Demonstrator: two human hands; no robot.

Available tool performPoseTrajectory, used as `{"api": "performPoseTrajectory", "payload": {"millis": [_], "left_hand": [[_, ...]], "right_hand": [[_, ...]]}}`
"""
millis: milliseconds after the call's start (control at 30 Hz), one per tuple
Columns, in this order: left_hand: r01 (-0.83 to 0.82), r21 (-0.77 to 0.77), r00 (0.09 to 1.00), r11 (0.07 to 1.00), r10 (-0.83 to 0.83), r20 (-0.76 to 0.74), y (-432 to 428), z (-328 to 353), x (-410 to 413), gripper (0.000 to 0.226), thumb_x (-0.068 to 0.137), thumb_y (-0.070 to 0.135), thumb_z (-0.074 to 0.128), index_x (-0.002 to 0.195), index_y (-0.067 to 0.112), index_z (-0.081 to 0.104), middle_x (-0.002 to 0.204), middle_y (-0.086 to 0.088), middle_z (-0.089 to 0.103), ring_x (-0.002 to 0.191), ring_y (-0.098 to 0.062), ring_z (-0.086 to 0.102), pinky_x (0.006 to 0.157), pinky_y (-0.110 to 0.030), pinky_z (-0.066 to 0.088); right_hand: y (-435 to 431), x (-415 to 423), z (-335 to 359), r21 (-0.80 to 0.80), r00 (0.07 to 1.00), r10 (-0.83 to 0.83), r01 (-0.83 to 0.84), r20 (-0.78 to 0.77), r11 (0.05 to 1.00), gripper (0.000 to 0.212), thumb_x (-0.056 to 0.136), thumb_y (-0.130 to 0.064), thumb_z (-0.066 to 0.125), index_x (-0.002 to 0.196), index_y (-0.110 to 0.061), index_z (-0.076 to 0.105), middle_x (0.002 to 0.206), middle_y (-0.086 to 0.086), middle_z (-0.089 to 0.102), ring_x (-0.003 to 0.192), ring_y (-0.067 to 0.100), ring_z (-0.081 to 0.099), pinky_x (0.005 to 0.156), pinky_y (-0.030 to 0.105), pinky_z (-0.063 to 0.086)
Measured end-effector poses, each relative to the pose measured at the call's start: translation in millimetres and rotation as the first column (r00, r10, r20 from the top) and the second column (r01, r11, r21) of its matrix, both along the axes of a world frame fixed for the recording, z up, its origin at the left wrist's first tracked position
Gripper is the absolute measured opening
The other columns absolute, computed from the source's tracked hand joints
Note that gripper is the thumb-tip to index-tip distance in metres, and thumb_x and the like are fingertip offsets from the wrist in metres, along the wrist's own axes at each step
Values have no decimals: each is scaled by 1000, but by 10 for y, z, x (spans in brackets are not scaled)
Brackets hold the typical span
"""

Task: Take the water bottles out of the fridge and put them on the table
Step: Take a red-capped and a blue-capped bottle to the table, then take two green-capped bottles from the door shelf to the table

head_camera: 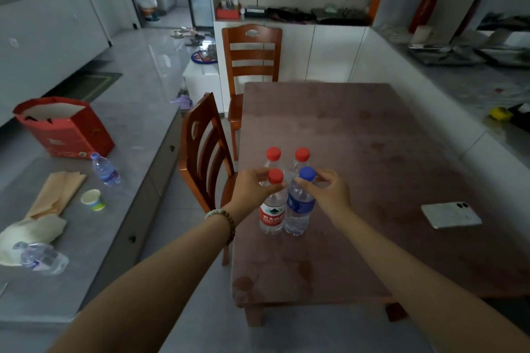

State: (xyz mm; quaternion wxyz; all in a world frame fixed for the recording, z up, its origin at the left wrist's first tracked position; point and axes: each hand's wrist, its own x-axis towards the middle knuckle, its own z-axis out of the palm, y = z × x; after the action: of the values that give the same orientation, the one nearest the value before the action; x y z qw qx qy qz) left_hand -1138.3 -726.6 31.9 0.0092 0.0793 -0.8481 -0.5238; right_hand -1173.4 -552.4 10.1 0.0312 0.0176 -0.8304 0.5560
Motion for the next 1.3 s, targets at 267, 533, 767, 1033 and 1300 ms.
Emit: {"api": "performPoseTrajectory", "payload": {"millis": [267,533,767,1033,1300], "left_hand": [[72,-47,996,996,-74,-43,37,217,-30,39,83,26,69,119,12,62,118,-6,66,103,-17,63,94,-34,51],[236,-273,907,933,-312,-284,542,573,-92,46,89,39,57,131,22,50,133,2,54,115,-15,53,93,-25,41],[573,-342,666,745,-666,-335,1405,755,303,54,91,43,53,138,19,43,141,-4,48,131,-23,43,109,-37,34],[838,-428,184,339,-913,-364,2106,1041,1897,62,90,52,48,142,20,37,145,1,43,135,-16,37,109,-33,32],[912,-406,-183,58,-828,-530,2353,1635,3886,57,91,51,47,140,23,41,143,4,45,134,-13,36,108,-31,32]], "right_hand": [[28,67,22,21,994,92,-94,52,995,52,76,-30,74,124,-22,55,124,-1,58,110,15,54,91,31,48],[736,527,184,-21,984,-137,141,114,990,64,84,-36,64,141,-33,35,148,0,37,137,17,34,109,36,34],[1672,1916,833,258,871,-492,473,9,843,71,87,-46,56,147,-26,22,156,-4,20,142,16,20,112,30,23],[1383,4452,1418,351,536,-838,808,-105,473,71,88,-45,56,147,-28,21,157,-7,16,144,12,15,116,29,16],[646,6317,2079,416,237,-912,905,-335,83,67,86,-40,61,144,-28,30,151,-5,30,139,10,26,108,19,19]]}}
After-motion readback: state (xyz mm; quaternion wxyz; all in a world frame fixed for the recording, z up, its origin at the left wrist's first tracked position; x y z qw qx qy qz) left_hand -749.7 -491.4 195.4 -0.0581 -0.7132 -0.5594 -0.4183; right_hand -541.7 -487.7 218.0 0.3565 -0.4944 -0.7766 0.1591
